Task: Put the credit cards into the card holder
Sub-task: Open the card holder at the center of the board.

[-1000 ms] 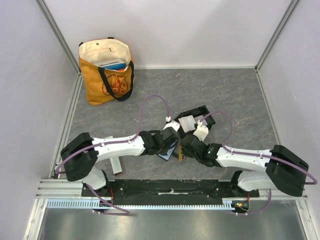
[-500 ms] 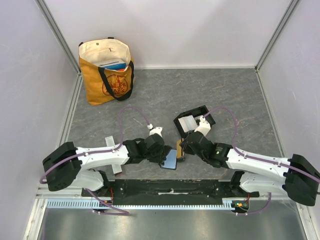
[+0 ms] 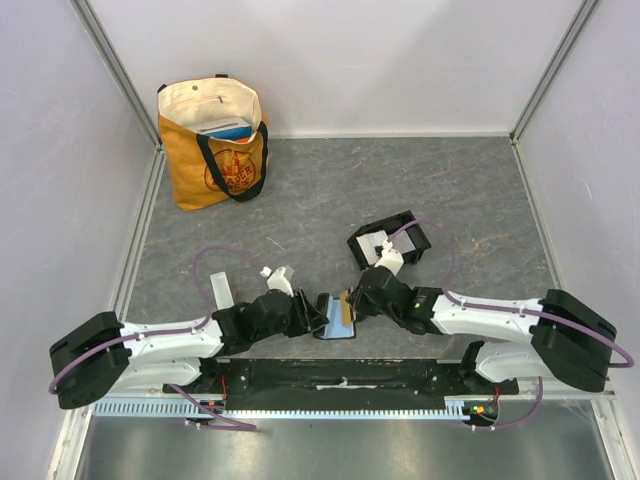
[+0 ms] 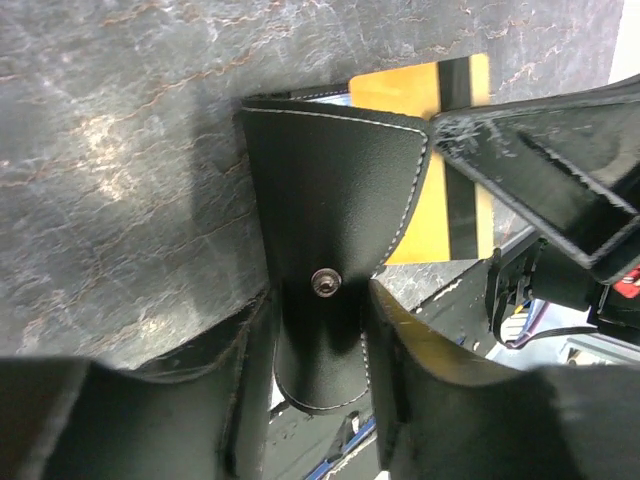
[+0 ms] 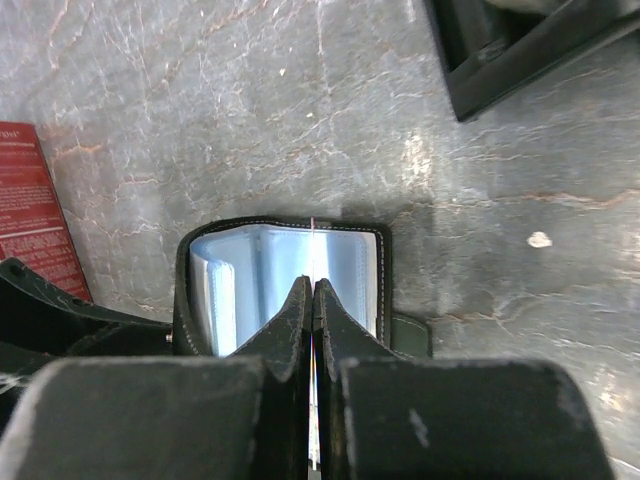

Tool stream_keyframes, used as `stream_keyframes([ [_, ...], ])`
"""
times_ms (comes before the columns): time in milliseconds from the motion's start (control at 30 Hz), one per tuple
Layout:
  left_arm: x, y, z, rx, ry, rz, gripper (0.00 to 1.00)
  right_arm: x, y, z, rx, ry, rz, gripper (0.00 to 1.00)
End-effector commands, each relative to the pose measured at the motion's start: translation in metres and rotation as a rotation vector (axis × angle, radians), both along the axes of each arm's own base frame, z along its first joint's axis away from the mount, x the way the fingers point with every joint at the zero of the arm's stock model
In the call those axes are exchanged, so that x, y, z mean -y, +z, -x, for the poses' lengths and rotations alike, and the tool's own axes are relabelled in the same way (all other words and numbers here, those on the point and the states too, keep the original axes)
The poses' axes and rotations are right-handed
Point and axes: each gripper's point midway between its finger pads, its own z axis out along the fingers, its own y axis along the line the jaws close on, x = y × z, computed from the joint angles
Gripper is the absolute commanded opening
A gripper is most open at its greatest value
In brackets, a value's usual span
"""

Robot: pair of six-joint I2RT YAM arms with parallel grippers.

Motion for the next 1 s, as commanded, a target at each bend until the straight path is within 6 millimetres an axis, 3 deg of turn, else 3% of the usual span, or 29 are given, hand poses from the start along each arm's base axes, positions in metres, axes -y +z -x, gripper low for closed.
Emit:
stream_keyframes([
  [0,-0.004,0.009,-0.004,-0.007,0.077,0.088,0.52,-0.028,0.003,0.003,0.0,0.047,-0.057,0.0],
  [67,-0.01,0.008,-0.004,-0.006,0.092,0.061,0.62,-0.034,-0.003,0.006,-0.011,0.061,-0.038,0.0],
  [233,-0.024,0.007,-0.006,0.001,0.125,0.01,0.68,-0.054,0.0,0.014,0.005,0.113,-0.051,0.0],
  [433,-0.041,0.006,-0.007,0.008,0.168,-0.039,0.7,-0.066,0.014,0.015,0.031,0.145,-0.064,0.0],
  [633,-0.047,0.023,-0.013,0.069,0.159,-0.079,0.73,-0.077,0.031,0.017,0.068,0.187,-0.054,0.0],
  [767,-0.046,0.034,-0.016,0.105,0.144,-0.093,0.77,-0.084,0.021,0.021,0.043,0.218,-0.025,0.0],
  [967,-0.047,0.02,-0.008,0.062,0.127,-0.108,0.77,-0.086,0.0,0.024,-0.002,0.227,0.011,0.0],
])
